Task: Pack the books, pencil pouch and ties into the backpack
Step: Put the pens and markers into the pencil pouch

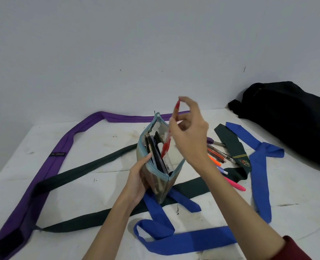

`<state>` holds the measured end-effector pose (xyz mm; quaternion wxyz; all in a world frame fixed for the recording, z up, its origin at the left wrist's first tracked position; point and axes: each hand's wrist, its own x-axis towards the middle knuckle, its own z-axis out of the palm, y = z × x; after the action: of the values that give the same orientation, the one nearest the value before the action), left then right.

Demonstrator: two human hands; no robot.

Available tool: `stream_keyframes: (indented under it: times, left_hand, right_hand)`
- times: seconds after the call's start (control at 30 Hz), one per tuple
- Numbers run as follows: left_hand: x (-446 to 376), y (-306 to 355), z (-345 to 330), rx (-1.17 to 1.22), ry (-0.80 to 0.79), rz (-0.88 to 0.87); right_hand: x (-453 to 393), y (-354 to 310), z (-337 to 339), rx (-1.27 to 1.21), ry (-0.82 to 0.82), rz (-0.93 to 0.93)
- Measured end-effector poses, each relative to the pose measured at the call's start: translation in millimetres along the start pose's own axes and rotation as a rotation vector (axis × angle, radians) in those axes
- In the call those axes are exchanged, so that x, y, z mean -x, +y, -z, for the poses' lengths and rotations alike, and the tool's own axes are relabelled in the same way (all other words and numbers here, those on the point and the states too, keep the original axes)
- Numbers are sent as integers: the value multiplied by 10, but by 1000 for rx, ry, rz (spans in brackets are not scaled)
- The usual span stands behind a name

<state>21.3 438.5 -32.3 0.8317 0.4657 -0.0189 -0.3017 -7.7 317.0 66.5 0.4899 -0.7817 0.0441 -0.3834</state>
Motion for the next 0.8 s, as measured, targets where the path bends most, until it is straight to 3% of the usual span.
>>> stream_keyframes:
  times: [0.2,0.33,0.5,0.57,0.8]
  left_hand:
    - [18,22,-35,79,-25,-60]
    - [18,22,-30,68,-2,-69]
    - [14,-5,-32,80,-4,-55]
    - [15,-6,-34,83,-16,-50]
    - [17,13,-33,74,-14,-43]
  right_hand:
    - [53,236,-168,258,-452,-186]
    - [-3,207,-33,304,-514,-105]
    - [-45,178,36,269,-751,-171]
    - [25,175,-6,260,-732,-166]
    - [-53,342,349,232,-249,-174]
